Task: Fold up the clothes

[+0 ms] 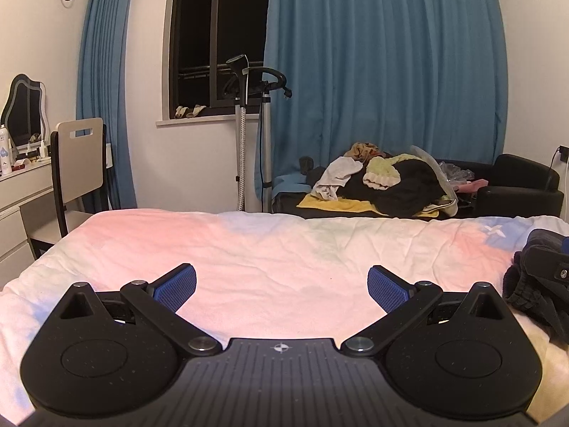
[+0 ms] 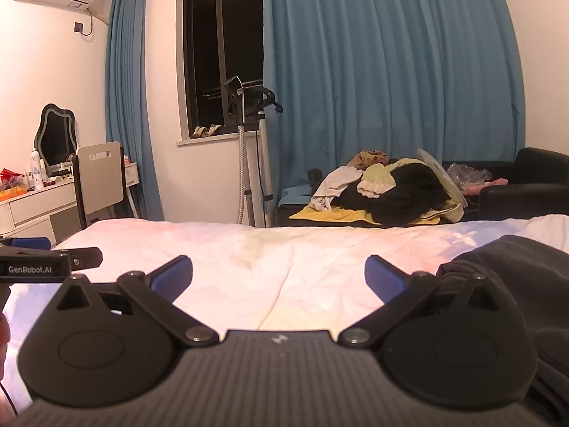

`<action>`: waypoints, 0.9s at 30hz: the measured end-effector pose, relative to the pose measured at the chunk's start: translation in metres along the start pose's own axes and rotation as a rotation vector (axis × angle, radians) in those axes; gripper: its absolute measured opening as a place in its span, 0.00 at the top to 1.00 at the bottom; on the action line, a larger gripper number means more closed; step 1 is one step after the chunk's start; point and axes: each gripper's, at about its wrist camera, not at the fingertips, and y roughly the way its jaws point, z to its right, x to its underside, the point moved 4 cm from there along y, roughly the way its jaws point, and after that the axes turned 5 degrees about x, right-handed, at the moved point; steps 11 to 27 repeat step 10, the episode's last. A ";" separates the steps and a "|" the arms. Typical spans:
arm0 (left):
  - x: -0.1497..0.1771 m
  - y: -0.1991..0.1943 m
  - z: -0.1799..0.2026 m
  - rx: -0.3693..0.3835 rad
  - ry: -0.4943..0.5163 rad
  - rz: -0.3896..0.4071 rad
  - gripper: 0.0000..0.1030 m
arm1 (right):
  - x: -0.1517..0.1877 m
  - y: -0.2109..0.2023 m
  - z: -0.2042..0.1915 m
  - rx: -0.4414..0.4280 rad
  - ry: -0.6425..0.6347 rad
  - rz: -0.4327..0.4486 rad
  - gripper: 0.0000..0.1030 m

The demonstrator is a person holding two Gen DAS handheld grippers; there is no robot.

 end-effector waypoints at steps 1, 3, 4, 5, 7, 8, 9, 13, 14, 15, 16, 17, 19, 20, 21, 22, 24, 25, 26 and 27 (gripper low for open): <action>0.000 0.000 0.000 0.000 0.000 0.000 0.00 | 0.000 0.000 0.000 0.000 0.001 -0.001 0.00; 0.000 0.001 0.000 0.002 0.002 -0.003 0.00 | 0.000 0.000 0.000 0.000 0.003 -0.002 0.00; 0.000 0.001 0.000 0.002 0.003 -0.003 0.00 | 0.000 0.000 0.001 -0.002 0.005 -0.003 0.00; 0.000 0.001 0.000 0.002 0.003 -0.003 0.00 | 0.000 0.000 0.001 -0.003 0.006 -0.004 0.00; 0.000 0.001 -0.001 0.002 -0.002 -0.005 0.00 | 0.000 0.000 0.001 -0.004 0.005 -0.004 0.00; -0.001 0.000 -0.002 0.002 -0.004 -0.004 0.00 | 0.000 -0.001 0.000 -0.004 0.003 -0.004 0.00; -0.001 0.000 -0.002 0.001 -0.005 -0.003 0.00 | 0.000 -0.001 0.000 -0.003 0.001 -0.004 0.00; -0.002 -0.001 -0.002 0.001 -0.007 -0.002 0.00 | 0.000 -0.001 -0.001 -0.003 0.000 -0.005 0.00; -0.002 -0.001 -0.002 0.001 -0.007 -0.002 0.00 | 0.000 -0.001 -0.001 -0.003 0.000 -0.005 0.00; -0.002 -0.001 -0.002 0.001 -0.007 -0.002 0.00 | 0.000 -0.001 -0.001 -0.003 0.000 -0.005 0.00; -0.002 -0.001 -0.002 0.001 -0.007 -0.002 0.00 | 0.000 -0.001 -0.001 -0.003 0.000 -0.005 0.00; -0.002 -0.001 -0.002 0.001 -0.007 -0.002 0.00 | 0.000 -0.001 -0.001 -0.003 0.000 -0.005 0.00; -0.002 -0.001 -0.002 0.001 -0.007 -0.002 0.00 | 0.000 -0.001 -0.001 -0.003 0.000 -0.005 0.00; -0.002 -0.001 -0.002 0.001 -0.007 -0.002 0.00 | 0.000 -0.001 -0.001 -0.003 0.000 -0.005 0.00; -0.002 -0.001 -0.002 0.001 -0.007 -0.002 0.00 | 0.000 -0.001 -0.001 -0.003 0.000 -0.005 0.00; -0.002 -0.001 -0.002 0.001 -0.007 -0.002 0.00 | 0.000 -0.001 -0.001 -0.003 0.000 -0.005 0.00; -0.002 -0.001 -0.002 0.001 -0.007 -0.002 0.00 | 0.000 -0.001 -0.001 -0.003 0.000 -0.005 0.00; -0.002 -0.001 -0.002 0.001 -0.007 -0.002 0.00 | 0.000 -0.001 -0.001 -0.003 0.000 -0.005 0.00; -0.002 -0.001 -0.002 0.001 -0.007 -0.002 0.00 | 0.000 -0.001 -0.001 -0.003 0.000 -0.005 0.00; -0.002 -0.001 -0.002 0.001 -0.007 -0.002 0.00 | 0.000 -0.001 -0.001 -0.003 0.000 -0.005 0.00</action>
